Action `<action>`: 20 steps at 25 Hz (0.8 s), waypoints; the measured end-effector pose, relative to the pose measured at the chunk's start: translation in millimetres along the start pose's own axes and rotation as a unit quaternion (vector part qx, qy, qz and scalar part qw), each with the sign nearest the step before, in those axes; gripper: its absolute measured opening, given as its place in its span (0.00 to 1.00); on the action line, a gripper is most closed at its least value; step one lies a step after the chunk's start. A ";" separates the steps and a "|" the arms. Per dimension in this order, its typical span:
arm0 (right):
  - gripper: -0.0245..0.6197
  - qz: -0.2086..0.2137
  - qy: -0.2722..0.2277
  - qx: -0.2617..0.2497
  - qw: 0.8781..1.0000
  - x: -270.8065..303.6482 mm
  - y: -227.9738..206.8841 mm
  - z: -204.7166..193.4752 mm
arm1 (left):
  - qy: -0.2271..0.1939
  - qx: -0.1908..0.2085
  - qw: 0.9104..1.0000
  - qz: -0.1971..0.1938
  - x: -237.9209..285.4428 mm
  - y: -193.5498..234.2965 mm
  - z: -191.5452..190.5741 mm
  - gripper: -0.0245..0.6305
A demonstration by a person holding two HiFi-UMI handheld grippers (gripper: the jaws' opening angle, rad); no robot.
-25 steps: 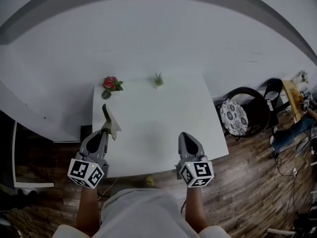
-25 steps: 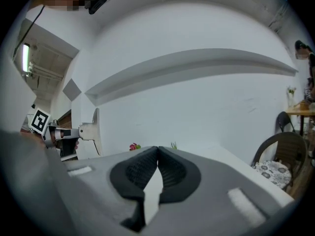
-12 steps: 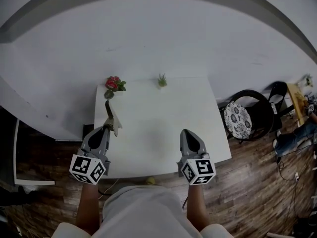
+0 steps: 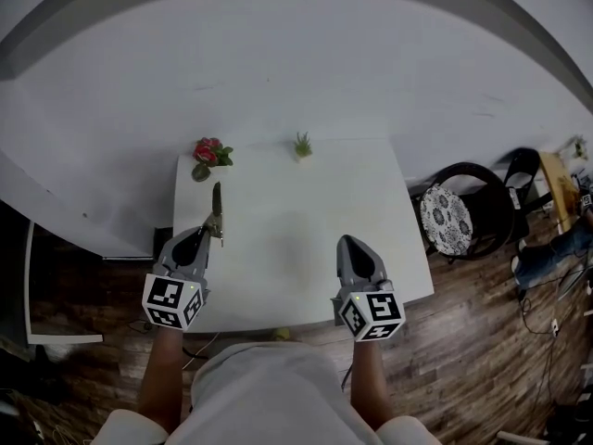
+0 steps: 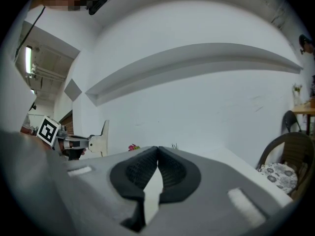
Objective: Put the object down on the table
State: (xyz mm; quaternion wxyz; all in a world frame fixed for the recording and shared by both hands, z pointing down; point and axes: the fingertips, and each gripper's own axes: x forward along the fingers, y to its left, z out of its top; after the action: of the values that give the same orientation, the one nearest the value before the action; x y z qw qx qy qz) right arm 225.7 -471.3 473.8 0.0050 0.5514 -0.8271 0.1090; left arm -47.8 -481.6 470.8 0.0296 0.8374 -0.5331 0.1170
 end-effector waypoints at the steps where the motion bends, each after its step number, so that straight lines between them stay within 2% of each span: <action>1: 0.04 -0.001 0.001 0.001 1.000 0.2 -1.1 -0.8 | 0.010 0.013 1.000 -0.001 3.9 -0.7 -4.2 0.05; 6: 0.04 0.000 0.007 0.004 1.000 5.7 -2.9 -4.8 | 0.052 0.085 0.995 -0.003 22.7 -1.2 -23.0 0.05; 10: 0.04 0.006 0.012 0.005 1.000 14.0 -1.5 -7.4 | 0.089 0.152 0.984 -0.008 35.9 -3.3 -36.8 0.05; 16: 0.04 0.015 0.014 0.002 1.000 25.3 2.5 -7.4 | 0.156 0.231 0.960 -0.015 46.3 -4.9 -72.6 0.05; 20: 0.04 0.020 0.015 0.001 1.000 34.0 4.6 -6.7 | 0.193 0.284 0.939 -0.027 55.3 -3.4 -98.2 0.05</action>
State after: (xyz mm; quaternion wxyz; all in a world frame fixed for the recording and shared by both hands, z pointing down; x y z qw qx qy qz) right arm 207.4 -499.3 483.9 0.0147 0.5327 -0.8379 0.1182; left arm -38.6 -512.0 578.9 -0.1036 0.7864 -0.4392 0.4219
